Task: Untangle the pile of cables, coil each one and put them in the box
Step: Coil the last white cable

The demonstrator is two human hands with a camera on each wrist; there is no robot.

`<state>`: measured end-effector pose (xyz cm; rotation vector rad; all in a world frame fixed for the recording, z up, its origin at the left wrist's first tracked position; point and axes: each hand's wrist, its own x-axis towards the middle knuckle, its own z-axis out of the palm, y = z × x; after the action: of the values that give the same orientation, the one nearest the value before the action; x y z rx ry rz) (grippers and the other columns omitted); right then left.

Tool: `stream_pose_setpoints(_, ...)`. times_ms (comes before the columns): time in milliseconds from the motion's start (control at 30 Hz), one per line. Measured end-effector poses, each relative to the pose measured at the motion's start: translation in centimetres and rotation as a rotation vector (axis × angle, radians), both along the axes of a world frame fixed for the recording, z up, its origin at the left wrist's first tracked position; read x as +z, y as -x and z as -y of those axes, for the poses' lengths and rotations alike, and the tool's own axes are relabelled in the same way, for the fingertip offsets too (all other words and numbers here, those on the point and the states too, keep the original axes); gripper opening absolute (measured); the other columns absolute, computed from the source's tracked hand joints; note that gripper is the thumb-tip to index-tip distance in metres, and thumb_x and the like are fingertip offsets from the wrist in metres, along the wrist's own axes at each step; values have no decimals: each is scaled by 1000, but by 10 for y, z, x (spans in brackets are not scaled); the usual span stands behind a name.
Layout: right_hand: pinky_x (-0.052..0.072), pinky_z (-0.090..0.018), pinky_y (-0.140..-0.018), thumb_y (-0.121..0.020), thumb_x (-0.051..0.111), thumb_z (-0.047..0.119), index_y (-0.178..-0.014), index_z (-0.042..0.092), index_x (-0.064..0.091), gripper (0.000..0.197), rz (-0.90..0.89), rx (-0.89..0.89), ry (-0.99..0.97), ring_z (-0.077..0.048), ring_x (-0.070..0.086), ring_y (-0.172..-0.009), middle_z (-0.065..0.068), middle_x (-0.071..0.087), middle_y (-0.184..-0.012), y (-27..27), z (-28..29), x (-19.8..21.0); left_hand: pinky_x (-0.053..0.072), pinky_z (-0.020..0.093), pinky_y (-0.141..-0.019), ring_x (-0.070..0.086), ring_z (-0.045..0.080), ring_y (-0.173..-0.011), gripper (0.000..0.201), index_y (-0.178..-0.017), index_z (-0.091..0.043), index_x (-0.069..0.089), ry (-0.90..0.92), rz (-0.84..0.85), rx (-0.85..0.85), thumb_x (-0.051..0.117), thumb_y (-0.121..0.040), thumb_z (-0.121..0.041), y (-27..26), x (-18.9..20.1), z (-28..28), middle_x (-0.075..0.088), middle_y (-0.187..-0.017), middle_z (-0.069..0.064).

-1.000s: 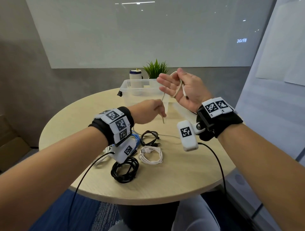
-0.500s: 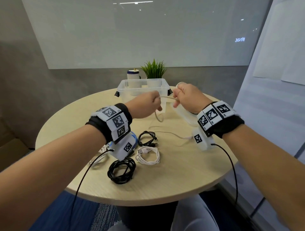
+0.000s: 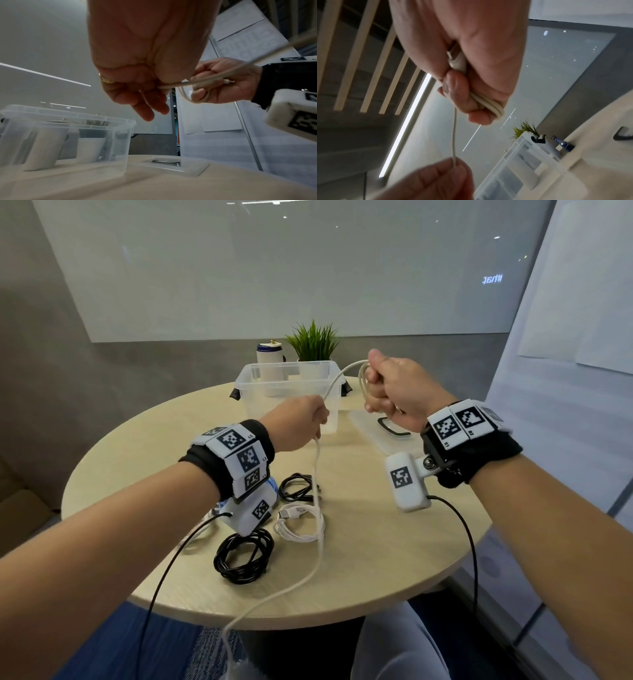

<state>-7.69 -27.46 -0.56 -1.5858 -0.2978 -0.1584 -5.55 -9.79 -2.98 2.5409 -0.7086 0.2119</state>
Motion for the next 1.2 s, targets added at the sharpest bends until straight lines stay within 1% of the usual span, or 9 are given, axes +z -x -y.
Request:
stream_pose_setpoints(100,37,-29,-54,-105,29,32,-69,15,39,41,-56,40,-184,-13,35,-39,2,43,-47,1,0,3,39,14,-49,51,6,-53,22,-92,-9,50,-66,-94,-56,33,-102,-19,10,-5,8,61,-75,-1)
stream_pose_setpoints(200,52,-29,-56,-105,27,32,-69,13,42,43,-130,86,-380,-22,65,-62,-14,70,-78,4,-5,6,38,12,-41,47,5,-38,23,-91,-7,49,-128,-188,-133,34,-101,-21,23,-8,17,64,-69,-1)
stream_pose_setpoints(300,57,-43,-84,-105,28,30,-72,8,46,43,-130,120,-499,-32,65,-98,-24,65,-106,0,-7,9,39,18,-43,45,7,-36,22,-89,-10,48,-164,-306,-179,35,-101,-23,36,-9,22,63,-65,-1)
stream_pose_setpoints(400,45,-45,-101,-104,35,27,-78,7,52,37,-64,35,-325,-28,59,-108,-20,61,-116,-6,-5,7,39,22,-44,47,12,-43,23,-87,-10,48,-161,-395,-236,36,-101,-24,46,-7,22,62,-62,2)
stream_pose_setpoints(500,41,-39,-103,-101,43,27,-76,11,60,34,21,-88,-9,-25,57,-103,-26,58,-124,-10,-3,-2,40,21,-42,51,12,-44,22,-88,-9,47,-50,-415,-280,37,-101,-23,50,1,16,61,-63,4)
stream_pose_setpoints(633,46,-35,-95,-100,45,28,-81,9,64,33,79,-130,320,-23,64,-96,-12,70,-99,-11,-1,-16,41,19,-40,54,10,-43,20,-85,-12,45,156,-333,-244,36,-102,-17,44,12,11,60,-65,5)
stream_pose_setpoints(767,45,-25,-63,-103,36,24,-80,6,53,34,18,-9,313,-11,51,-43,0,47,-46,-1,-7,-19,47,20,-43,58,9,-45,25,-80,-13,46,372,-219,-112,35,-102,-16,30,20,7,60,-67,6)
stream_pose_setpoints(900,41,-25,-55,-102,38,37,-74,10,48,40,-41,79,269,-12,24,-41,1,27,-47,7,-12,-16,52,21,-50,62,13,-57,24,-79,-13,48,410,-123,-56,38,-101,-16,17,25,3,60,-73,5)
stream_pose_setpoints(1200,41,-30,-53,-104,28,36,-67,16,38,44,-39,172,-100,-11,25,-35,7,26,-41,7,-9,6,57,26,-67,61,22,-71,24,-80,-7,50,451,-255,-45,38,-100,-9,17,3,9,61,-82,12)
